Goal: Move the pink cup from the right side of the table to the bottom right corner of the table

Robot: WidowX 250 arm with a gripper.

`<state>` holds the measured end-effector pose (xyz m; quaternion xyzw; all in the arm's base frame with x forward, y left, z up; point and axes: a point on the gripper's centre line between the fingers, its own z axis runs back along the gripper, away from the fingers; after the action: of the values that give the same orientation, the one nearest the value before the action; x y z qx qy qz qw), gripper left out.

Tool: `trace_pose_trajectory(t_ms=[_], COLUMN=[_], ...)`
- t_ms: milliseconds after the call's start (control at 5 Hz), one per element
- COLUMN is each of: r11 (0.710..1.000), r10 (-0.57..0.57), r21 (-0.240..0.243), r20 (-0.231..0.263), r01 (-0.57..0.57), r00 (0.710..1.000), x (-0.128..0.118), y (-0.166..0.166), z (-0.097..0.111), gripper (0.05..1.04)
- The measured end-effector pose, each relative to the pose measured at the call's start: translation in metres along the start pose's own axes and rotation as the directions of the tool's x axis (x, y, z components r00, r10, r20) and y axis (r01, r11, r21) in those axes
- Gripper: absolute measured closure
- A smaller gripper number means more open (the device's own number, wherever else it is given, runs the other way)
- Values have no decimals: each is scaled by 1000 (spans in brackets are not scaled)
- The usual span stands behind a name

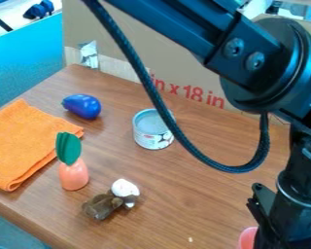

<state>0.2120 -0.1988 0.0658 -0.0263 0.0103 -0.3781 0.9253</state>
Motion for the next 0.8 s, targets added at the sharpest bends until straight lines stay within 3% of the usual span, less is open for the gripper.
trace_pose_trajectory(t_ms=[400,600,800], r11=[999,997,986], r10=[5,45,140], r21=[50,49,58], r20=[155,181,201], r01=[-13,-55,-154], r00=[988,982,970], x=[-3,-5,-12], y=[12,22,45], z=[40,50,60], gripper=[468,163,65])
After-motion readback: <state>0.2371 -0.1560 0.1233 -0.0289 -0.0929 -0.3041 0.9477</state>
